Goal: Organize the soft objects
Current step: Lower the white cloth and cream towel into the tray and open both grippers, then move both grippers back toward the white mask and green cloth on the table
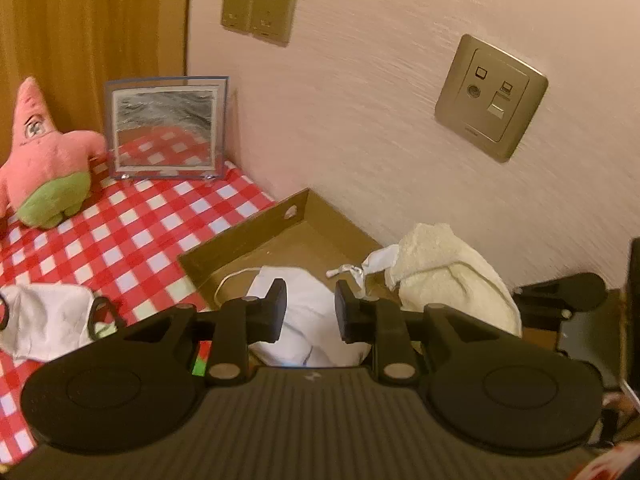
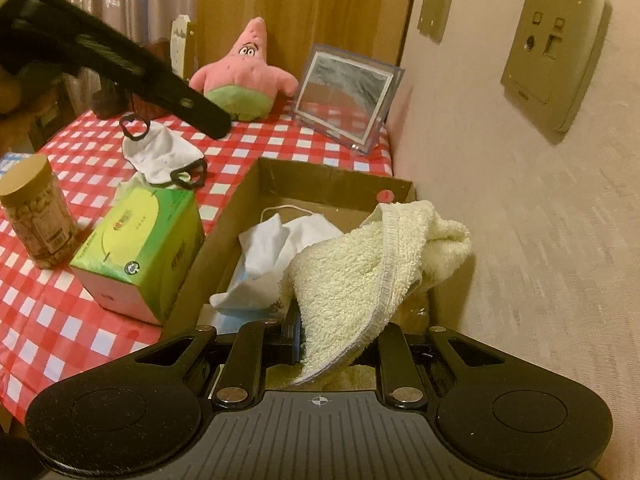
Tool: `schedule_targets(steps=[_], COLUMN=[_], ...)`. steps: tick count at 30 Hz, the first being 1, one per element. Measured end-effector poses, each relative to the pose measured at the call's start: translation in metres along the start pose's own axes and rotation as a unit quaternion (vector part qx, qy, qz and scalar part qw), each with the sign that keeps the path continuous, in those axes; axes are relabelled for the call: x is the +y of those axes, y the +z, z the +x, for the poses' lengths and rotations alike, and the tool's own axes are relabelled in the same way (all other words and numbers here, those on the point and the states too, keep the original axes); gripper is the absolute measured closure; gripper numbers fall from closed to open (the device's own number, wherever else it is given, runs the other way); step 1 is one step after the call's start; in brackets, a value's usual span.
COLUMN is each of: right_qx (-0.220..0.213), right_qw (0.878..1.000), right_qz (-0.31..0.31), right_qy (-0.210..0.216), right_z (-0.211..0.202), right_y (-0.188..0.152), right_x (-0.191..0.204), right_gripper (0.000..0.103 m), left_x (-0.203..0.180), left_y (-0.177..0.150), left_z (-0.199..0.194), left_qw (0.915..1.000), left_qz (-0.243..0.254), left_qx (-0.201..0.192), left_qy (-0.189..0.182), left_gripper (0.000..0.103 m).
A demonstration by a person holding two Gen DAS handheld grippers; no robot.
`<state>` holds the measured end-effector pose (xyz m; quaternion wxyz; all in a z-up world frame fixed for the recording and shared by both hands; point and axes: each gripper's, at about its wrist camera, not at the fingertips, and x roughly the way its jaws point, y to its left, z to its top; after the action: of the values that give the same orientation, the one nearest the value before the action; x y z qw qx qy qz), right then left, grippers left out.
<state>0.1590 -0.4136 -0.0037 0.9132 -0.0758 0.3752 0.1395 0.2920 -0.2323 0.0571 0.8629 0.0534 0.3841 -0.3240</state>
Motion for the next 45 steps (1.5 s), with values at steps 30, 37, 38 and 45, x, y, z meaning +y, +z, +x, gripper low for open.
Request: schedule_targets(steps=[30,37,38,45], right_qx=[-0.026,-0.048,-0.049,-0.059], right_qw=[0.995,0.992,0.992,0.991], right_qz=[0.097,0.114,0.113,0.116], right_qy=[0.0,0.022,0.023,0.031], right_z=[-0.078,-0.11,-0.113,-0.127], right_y=[-0.022,-0.019,-0.019,-0.014], right_x=[0.054,0.088,0.092,0.12], right_gripper=[0.027,0.027,0.027,0.027], left_x=[0.006,-0.001,-0.002,-0.001], left_y=[-0.11,-0.14,-0.144,-0.168], left_z=[-0.137,-0.174,-0.179,-0.209], left_qw=[0.9905,0.9855,0.9846,0.9792], left_qz=[-0.112,-0.127,-0.129,-0.139], left_qx=[-0.039,-0.048,-0.049,-0.062], left_qy=[0.07,0.102,0.106,0.135], left_gripper=[0.043,0.021,0.017,0.012])
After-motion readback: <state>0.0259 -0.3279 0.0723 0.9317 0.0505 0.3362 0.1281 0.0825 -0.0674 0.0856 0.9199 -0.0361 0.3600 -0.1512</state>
